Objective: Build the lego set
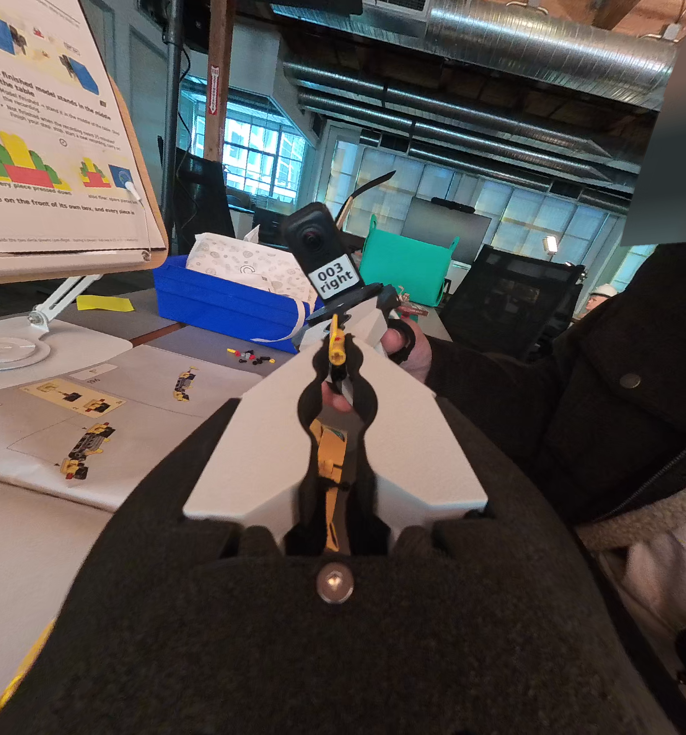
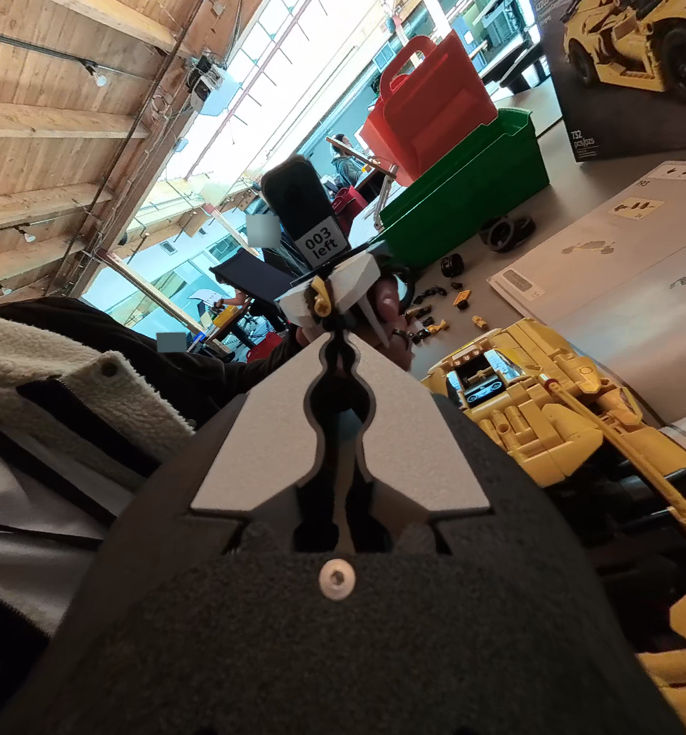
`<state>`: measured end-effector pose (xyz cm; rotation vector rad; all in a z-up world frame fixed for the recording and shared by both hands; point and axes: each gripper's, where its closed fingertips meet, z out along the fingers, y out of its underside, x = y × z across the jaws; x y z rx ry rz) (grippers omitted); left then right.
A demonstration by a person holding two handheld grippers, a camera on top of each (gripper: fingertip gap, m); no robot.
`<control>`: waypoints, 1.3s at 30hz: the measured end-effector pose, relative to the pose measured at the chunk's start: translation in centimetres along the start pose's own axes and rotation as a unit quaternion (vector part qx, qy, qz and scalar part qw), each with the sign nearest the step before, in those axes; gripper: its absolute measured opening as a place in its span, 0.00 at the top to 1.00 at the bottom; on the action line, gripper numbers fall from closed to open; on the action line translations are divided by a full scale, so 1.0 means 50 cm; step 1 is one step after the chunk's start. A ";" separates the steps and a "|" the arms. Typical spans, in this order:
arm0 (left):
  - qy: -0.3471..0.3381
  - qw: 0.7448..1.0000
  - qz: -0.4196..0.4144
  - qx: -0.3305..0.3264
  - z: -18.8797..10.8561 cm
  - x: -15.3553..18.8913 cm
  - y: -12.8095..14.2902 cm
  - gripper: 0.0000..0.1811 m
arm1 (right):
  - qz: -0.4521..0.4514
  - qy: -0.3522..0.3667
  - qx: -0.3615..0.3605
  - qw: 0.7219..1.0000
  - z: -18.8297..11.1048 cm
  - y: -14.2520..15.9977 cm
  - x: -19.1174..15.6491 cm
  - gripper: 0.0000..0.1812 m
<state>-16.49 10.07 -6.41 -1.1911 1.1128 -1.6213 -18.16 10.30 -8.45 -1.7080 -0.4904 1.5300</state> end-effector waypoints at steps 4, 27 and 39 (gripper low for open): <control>0.000 1.000 0.003 0.002 0.000 0.002 -0.002 0.96 | 0.009 -0.010 0.000 1.000 -0.001 0.000 -0.002 1.00; -0.080 0.995 -0.033 -0.046 -0.014 -0.050 0.017 0.97 | -0.197 0.373 -0.283 0.861 -0.311 0.263 -0.004 0.88; -0.071 0.995 -0.061 -0.048 -0.012 -0.052 0.025 0.96 | -0.121 0.453 -0.295 0.833 -0.354 0.392 0.026 0.94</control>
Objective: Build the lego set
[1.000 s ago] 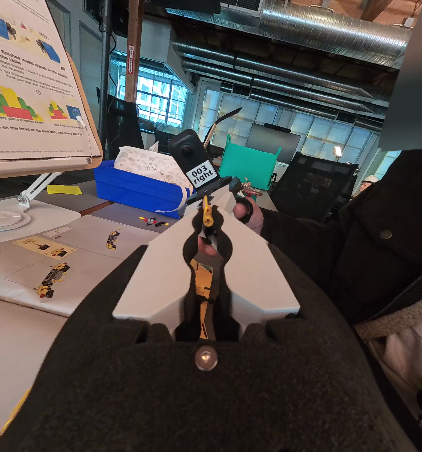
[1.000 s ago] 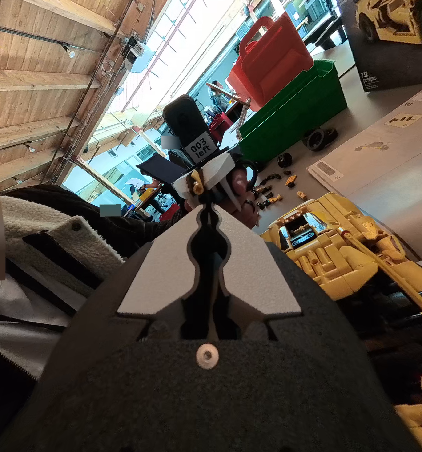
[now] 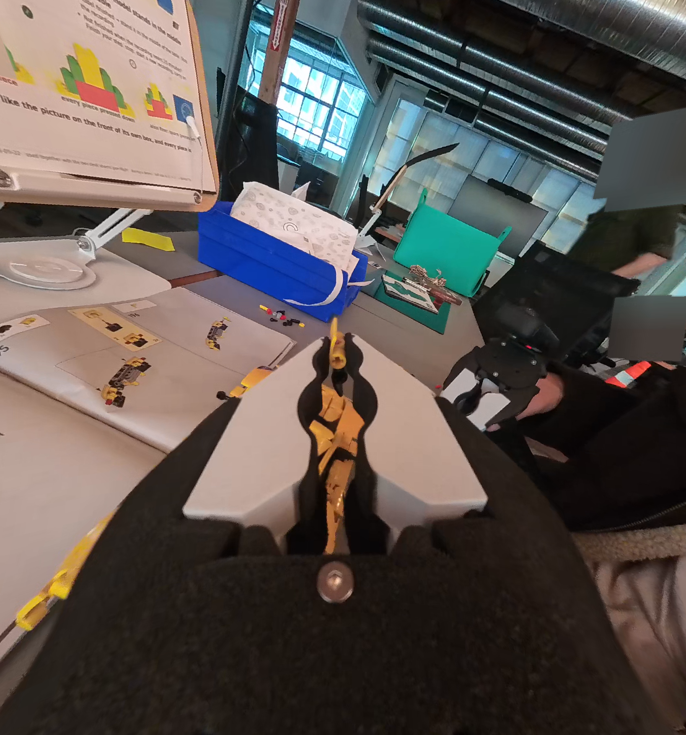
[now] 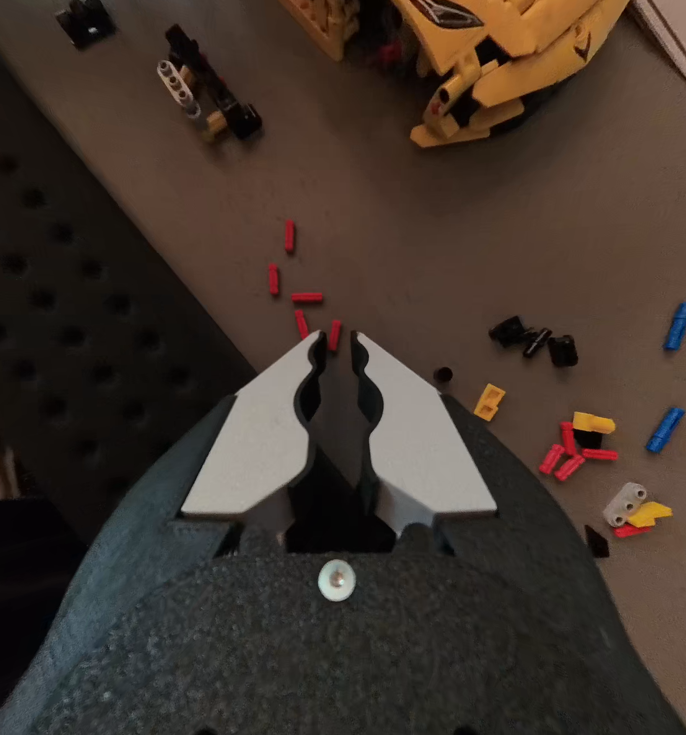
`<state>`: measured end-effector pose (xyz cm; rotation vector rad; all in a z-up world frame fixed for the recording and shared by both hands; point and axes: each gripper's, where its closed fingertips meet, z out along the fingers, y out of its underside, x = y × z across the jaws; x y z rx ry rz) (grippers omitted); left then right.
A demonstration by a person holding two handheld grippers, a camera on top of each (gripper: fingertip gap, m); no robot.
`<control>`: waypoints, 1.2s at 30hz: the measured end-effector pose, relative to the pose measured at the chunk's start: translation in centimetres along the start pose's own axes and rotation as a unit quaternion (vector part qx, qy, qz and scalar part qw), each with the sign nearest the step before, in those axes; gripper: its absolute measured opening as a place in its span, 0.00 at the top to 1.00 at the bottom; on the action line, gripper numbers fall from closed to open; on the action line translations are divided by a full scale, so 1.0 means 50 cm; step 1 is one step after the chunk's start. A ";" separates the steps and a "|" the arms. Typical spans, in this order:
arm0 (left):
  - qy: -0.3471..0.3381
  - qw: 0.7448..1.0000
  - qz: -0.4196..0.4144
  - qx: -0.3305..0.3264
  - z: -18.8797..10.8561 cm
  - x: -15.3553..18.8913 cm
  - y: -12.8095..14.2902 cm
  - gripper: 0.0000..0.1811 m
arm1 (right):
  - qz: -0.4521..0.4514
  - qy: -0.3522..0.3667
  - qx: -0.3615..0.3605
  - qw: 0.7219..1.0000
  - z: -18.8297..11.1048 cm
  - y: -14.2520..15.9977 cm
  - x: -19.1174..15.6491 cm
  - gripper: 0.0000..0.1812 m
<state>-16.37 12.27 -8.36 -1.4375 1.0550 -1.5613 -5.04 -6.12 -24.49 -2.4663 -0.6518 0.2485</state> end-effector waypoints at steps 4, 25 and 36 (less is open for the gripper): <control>0.008 1.000 0.006 -0.007 0.005 0.010 0.004 0.96 | -0.018 0.011 -0.013 1.000 0.007 -0.002 0.002 0.96; 0.020 0.998 0.039 -0.050 0.080 0.092 0.067 0.96 | 0.222 -0.325 0.404 0.826 -0.068 -0.413 -0.060 0.99; -0.059 0.990 0.123 -0.044 0.079 0.071 0.057 0.96 | 0.287 -0.315 0.420 0.801 -0.044 -0.413 -0.038 0.99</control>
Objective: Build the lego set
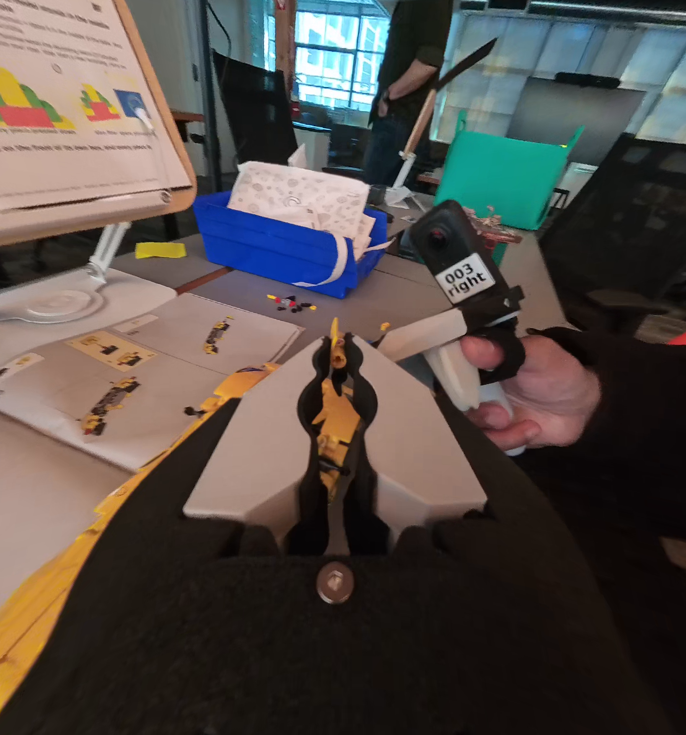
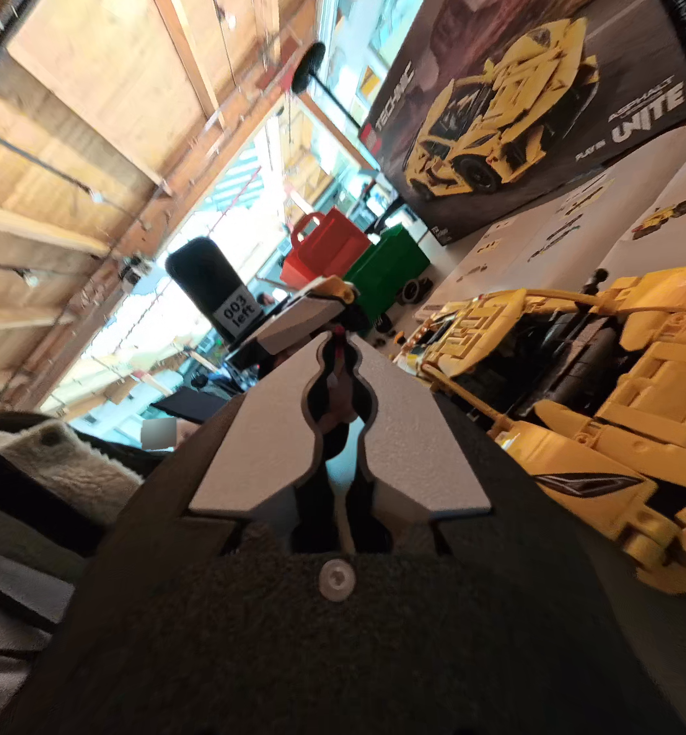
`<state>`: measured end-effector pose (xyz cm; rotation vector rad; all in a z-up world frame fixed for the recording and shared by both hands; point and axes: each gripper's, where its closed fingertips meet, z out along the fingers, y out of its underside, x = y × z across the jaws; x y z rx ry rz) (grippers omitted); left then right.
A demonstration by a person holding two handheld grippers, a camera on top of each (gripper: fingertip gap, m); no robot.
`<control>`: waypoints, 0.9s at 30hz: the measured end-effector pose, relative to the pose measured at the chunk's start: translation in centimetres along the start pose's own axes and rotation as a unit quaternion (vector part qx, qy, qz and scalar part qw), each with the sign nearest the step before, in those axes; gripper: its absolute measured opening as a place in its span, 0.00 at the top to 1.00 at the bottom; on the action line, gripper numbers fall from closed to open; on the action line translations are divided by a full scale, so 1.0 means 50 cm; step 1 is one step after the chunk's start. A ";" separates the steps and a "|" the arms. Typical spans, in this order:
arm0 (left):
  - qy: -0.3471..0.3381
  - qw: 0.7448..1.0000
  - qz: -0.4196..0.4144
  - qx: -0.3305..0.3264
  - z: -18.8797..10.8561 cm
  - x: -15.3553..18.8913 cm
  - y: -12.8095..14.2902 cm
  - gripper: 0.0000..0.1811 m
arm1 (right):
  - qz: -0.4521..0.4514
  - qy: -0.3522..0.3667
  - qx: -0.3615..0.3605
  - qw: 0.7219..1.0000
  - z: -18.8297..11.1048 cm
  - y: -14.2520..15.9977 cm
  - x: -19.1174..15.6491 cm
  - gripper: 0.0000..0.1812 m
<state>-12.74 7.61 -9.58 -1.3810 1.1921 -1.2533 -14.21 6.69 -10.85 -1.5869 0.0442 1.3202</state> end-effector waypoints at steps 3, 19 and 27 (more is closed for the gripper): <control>0.000 1.000 0.003 -0.007 -0.002 -0.004 0.004 0.96 | 0.023 -0.002 0.054 0.998 -0.021 -0.037 0.014 0.99; 0.014 1.000 0.006 -0.024 0.008 0.004 0.024 0.96 | 0.008 0.002 0.028 1.000 -0.010 -0.019 0.016 0.99; 0.010 1.000 0.014 -0.023 0.008 0.005 0.024 0.97 | 0.015 -0.006 0.025 1.000 -0.011 -0.018 0.015 0.99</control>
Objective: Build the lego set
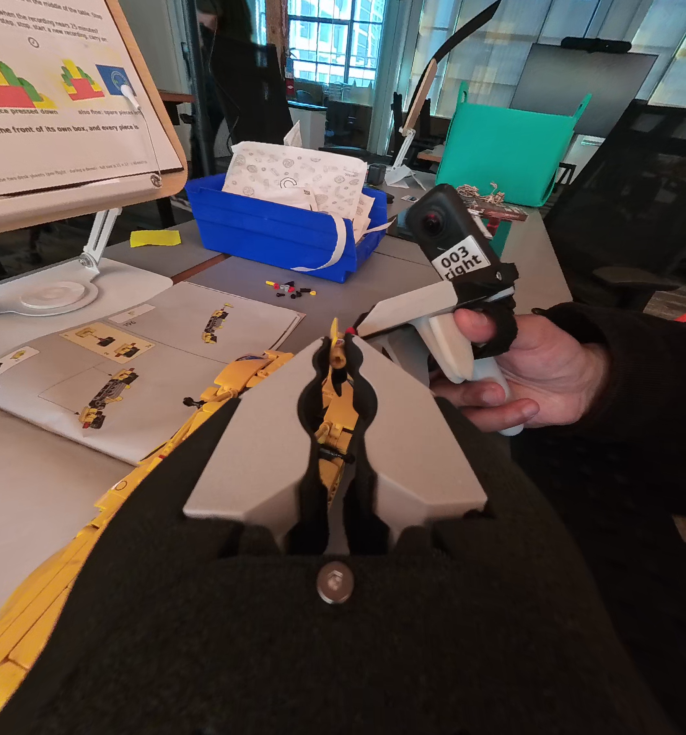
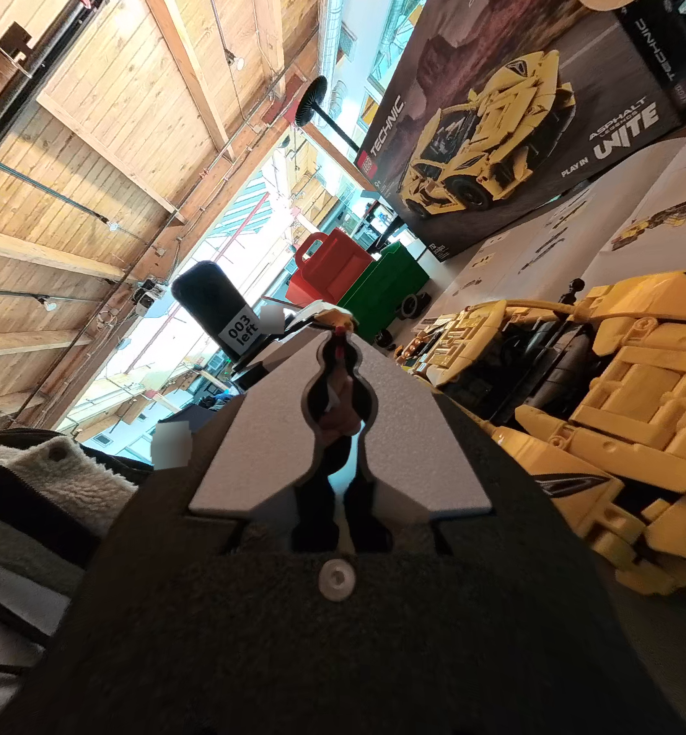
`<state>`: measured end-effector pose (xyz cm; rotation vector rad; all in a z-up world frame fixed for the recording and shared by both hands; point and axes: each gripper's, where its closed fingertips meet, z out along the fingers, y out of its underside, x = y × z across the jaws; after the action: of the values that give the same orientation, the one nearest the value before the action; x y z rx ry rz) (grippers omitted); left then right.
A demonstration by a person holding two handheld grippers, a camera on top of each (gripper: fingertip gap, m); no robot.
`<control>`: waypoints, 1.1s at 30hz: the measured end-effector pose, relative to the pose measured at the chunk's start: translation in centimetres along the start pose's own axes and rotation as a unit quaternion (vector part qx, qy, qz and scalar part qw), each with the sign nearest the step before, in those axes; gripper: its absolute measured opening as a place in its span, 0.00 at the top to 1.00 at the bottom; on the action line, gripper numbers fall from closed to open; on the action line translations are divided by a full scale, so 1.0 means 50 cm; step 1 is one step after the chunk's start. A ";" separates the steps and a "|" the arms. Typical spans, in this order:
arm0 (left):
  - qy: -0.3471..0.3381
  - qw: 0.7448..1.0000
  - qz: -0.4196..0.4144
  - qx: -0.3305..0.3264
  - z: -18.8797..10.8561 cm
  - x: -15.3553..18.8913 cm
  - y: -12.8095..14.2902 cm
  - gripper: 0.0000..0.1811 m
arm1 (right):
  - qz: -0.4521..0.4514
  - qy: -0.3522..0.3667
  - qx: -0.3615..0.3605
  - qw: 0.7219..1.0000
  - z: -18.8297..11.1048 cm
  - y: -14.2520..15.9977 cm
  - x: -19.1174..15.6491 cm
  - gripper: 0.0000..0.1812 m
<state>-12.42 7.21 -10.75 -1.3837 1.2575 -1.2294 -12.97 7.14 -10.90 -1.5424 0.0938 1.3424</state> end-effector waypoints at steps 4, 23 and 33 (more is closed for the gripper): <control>-0.006 1.000 0.006 0.002 -0.002 -0.003 -0.003 0.97 | 0.005 -0.002 -0.003 1.000 0.000 0.001 0.000 0.99; -0.005 1.000 0.019 0.006 -0.006 -0.004 -0.009 0.97 | 0.011 -0.016 -0.016 1.000 0.006 0.014 -0.007 0.99; -0.009 0.999 0.040 0.005 -0.003 0.002 -0.006 0.96 | 0.031 -0.028 -0.019 0.999 0.008 0.019 -0.009 0.99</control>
<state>-12.52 7.15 -10.42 -1.3218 1.2805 -1.1653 -14.03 6.74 -11.08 -1.5434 0.0834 1.4425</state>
